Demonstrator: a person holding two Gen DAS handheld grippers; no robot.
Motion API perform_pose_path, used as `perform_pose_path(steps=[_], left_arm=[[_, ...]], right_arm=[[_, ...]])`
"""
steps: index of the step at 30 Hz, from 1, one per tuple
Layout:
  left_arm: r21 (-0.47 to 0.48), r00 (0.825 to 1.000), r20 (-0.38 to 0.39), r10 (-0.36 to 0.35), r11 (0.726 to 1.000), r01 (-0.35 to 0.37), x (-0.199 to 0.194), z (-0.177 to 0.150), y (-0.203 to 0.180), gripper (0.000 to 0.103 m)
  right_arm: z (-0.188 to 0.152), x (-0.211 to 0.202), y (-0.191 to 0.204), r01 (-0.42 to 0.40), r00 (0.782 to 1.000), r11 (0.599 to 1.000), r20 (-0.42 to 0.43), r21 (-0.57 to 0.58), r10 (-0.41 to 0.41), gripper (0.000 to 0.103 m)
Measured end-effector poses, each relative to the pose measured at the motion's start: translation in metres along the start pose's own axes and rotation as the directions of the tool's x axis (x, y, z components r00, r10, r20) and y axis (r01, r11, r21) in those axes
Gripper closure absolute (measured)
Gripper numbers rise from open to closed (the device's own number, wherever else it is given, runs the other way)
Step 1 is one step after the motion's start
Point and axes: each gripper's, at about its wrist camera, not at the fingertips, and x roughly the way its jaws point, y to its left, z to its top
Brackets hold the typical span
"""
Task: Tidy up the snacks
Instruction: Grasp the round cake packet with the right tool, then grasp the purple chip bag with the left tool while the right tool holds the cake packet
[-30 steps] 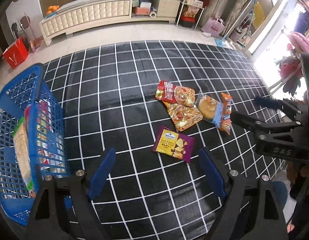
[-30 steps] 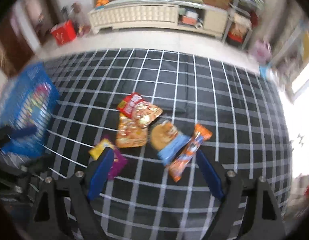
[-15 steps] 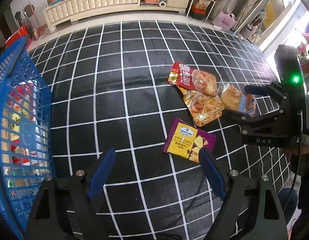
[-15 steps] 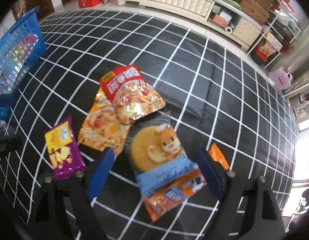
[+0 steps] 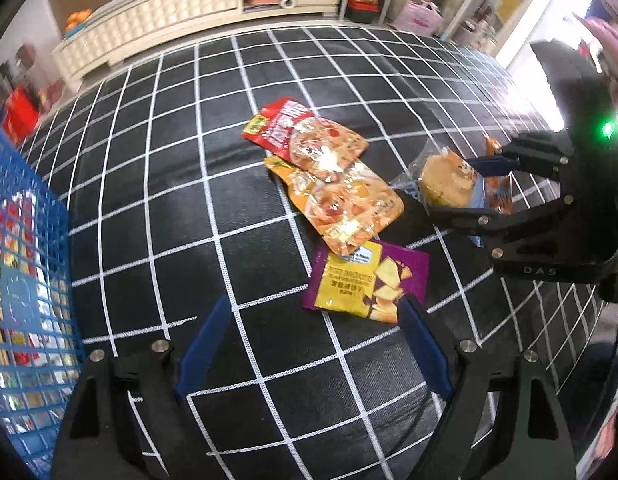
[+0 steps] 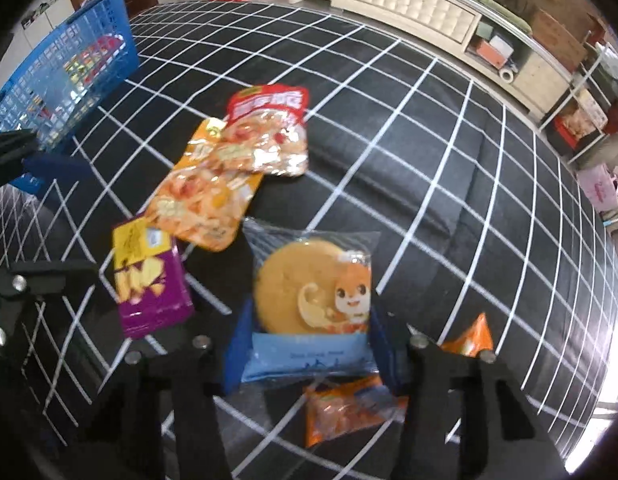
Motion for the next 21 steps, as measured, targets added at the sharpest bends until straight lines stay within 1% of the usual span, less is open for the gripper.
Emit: perform_pose_path(steps=[2, 4, 7, 9, 11, 14, 15, 19, 21], left_arm=[[0.031, 1.000, -0.003, -0.012, 0.999, 0.012, -0.001, -0.002, -0.004, 0.020], [0.048, 1.000, 0.001, -0.017, 0.999, 0.017, -0.003, -0.002, -0.008, 0.020], [0.089, 1.000, 0.003, -0.012, 0.996, 0.012, -0.006, -0.004, -0.014, 0.020], [0.126, 1.000, 0.005, -0.012, 0.992, 0.012, -0.006, -0.002, -0.018, 0.020], [0.149, 1.000, 0.000, -0.023, 0.989, 0.023, -0.005, 0.000, -0.023, 0.020], [0.186, 0.998, -0.022, -0.051, 0.981, 0.054, 0.002, 0.004, -0.033, 0.020], [0.203, 0.998, -0.029, -0.050, 0.978, 0.055, 0.005, 0.005, -0.036, 0.020], [0.251, 0.998, -0.058, -0.011, 0.968, 0.025, 0.022, 0.009, -0.046, 0.020], [0.257, 0.998, -0.059, 0.010, 0.966, 0.005, 0.030, 0.013, -0.050, 0.020]], right_arm=[[-0.004, -0.014, 0.003, -0.004, 0.999, 0.999, 0.032, 0.049, 0.002, 0.046], [-0.009, -0.033, 0.006, 0.014, 0.998, 0.995, 0.065, 0.096, -0.021, 0.046], [-0.016, -0.052, 0.009, 0.071, 0.994, 0.986, 0.077, 0.151, -0.083, 0.046], [-0.027, -0.065, 0.012, 0.082, 0.991, 0.974, 0.089, 0.211, -0.103, 0.046], [-0.027, -0.064, 0.004, 0.084, 0.989, 0.958, 0.092, 0.275, -0.114, 0.046], [-0.046, -0.069, 0.000, 0.070, 0.987, 0.916, 0.103, 0.395, -0.120, 0.046], [-0.055, -0.070, 0.000, 0.071, 0.987, 0.895, 0.101, 0.441, -0.128, 0.046], [-0.077, -0.069, -0.002, 0.062, 0.986, 0.814, 0.093, 0.577, -0.141, 0.046], [-0.086, -0.070, 0.003, 0.055, 0.983, 0.779, 0.101, 0.624, -0.150, 0.046]])
